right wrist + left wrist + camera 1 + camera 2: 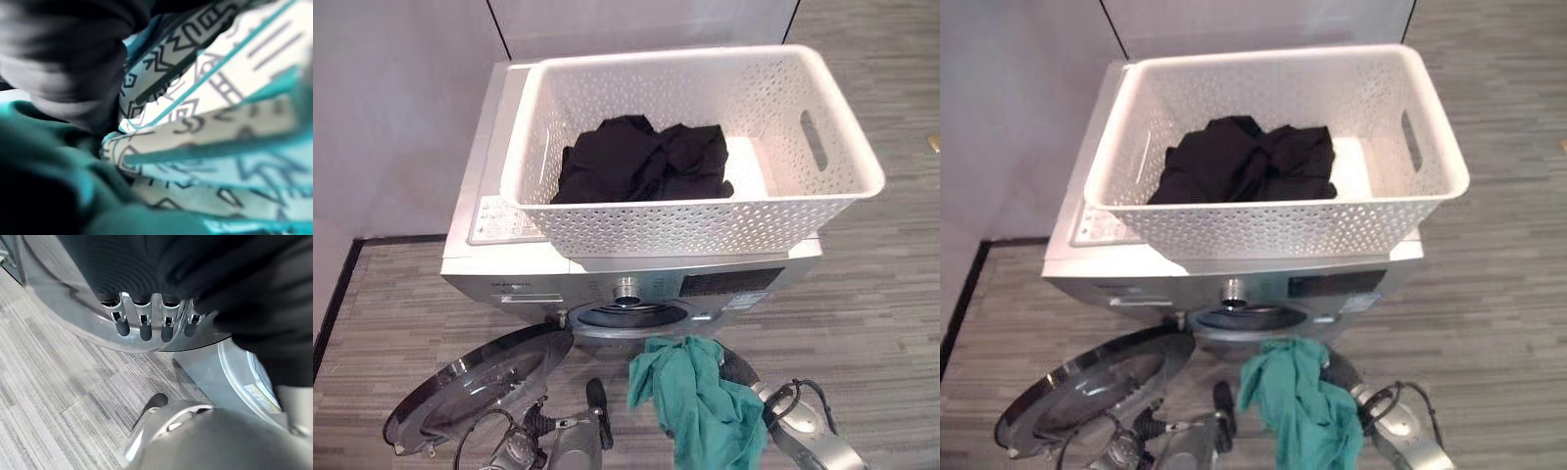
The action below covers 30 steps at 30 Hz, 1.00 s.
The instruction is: Grab the laundry basket,head to the washer,open it,put in the laundry and shut it.
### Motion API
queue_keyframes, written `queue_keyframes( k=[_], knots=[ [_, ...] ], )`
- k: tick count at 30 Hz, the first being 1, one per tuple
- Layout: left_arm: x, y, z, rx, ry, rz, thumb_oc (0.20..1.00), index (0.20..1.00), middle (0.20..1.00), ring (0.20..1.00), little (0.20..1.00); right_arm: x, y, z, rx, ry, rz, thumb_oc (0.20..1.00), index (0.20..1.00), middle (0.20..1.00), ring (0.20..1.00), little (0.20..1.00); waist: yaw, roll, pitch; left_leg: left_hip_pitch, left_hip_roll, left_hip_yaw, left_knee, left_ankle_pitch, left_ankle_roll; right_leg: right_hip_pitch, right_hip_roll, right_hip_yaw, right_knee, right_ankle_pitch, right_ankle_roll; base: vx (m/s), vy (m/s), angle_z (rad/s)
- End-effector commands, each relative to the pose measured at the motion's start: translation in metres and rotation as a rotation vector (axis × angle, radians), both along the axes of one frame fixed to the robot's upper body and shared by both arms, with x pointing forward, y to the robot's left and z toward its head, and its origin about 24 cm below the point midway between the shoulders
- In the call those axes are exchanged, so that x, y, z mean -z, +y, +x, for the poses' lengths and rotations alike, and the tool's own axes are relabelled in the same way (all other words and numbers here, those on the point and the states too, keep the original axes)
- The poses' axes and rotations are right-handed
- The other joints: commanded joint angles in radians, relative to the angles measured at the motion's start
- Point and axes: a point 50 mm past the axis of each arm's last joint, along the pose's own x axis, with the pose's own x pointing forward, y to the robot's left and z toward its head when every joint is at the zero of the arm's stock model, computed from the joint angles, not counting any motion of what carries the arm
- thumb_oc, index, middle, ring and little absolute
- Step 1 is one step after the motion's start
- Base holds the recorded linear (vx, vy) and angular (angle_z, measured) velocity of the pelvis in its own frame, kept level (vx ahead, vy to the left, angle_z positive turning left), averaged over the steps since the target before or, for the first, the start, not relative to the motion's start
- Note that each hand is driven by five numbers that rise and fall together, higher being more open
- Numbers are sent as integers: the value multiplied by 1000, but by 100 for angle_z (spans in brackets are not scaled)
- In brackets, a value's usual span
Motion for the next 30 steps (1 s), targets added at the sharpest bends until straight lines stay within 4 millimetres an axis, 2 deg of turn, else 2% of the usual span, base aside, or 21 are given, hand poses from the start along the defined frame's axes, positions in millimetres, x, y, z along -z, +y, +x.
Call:
queue_keyframes(
  k=[1,2,3,5,8,10,14,17,20,22,24,27,30],
  knots=[
    [1,3,-8,-15,-12,17,1000,1000,1000,1000,1000,-16,22,7,12,-85,125,200,200,200,200,200,3,-6,-10,-55,-19,5,124,-84,13,35,0,0,-14,16,72,-27,50,-9],
    [1,3,-8,-15,-12,17,1000,1000,1000,1000,1000,-16,22,7,12,-85,125,200,200,200,200,200,3,-6,-10,-56,-19,5,124,-84,13,35,0,0,-14,16,72,42,66,4],
    [-6,-3,6,1,-82,-7,1000,1000,1000,1000,1000,-4,25,10,71,5,216,200,200,200,200,200,11,4,16,-92,-17,5,188,-131,9,-8,-20,9,51,-17,86,36,92,4],
    [-10,-6,11,3,-111,-20,1000,1000,1000,1000,1000,-4,29,17,83,3,224,200,200,200,200,200,13,13,34,-129,-11,10,226,-145,10,-52,-25,21,87,-28,81,1,88,6],
    [-19,-12,23,19,-194,-56,1000,1000,1000,1000,1000,16,33,27,211,93,268,200,200,200,200,200,26,26,53,-188,-7,13,282,-165,14,-108,-36,22,125,-42,75,-14,21,-1],
    [-23,-17,28,33,-228,-74,1000,1000,1000,1000,1000,17,33,34,240,82,258,200,200,200,200,200,32,31,66,-220,-5,12,309,-172,13,-135,-44,20,144,-45,74,-15,2,-2],
    [-29,-31,40,26,-280,-111,1000,1000,1000,1000,1000,25,37,63,415,123,297,200,200,200,200,200,50,54,95,-322,-8,-5,380,-185,18,-225,-57,17,203,-62,66,-26,-4,7],
    [-34,-38,46,29,-310,-138,1000,1000,1000,1000,1000,20,31,76,480,99,262,200,200,200,200,200,60,71,116,-368,-15,-19,406,-191,25,-263,-64,18,232,-73,60,-22,-7,18],
    [-41,-47,53,74,-342,-160,1000,1000,1000,1000,1000,17,17,90,610,106,319,200,200,200,200,200,66,88,126,-409,-26,-36,438,-202,29,-293,-69,17,268,-96,52,19,-12,27],
    [-42,-47,55,60,-349,-178,1000,1000,1000,1000,1000,13,7,104,703,109,337,200,200,200,200,200,78,107,132,-437,-38,-48,457,-213,32,-316,-78,17,300,-118,48,53,1,27],
    [-43,-48,56,65,-353,-181,1000,1000,1000,1000,1000,12,1,109,746,115,336,200,200,200,200,200,84,113,135,-447,-41,-52,466,-218,34,-325,-83,14,312,-123,47,39,8,23],
    [-42,-49,55,71,-340,-180,1000,1000,1000,1000,1000,1,-9,124,818,104,359,200,200,200,200,200,99,126,133,-463,-49,-55,472,-224,39,-336,-84,16,320,-134,45,65,37,12],
    [-39,-48,51,83,-318,-171,1000,1000,1000,1000,1000,-17,-15,142,904,86,460,200,200,200,200,200,120,140,127,-486,-58,-65,487,-235,47,-351,-84,15,327,-145,42,66,26,5]
  ],
)
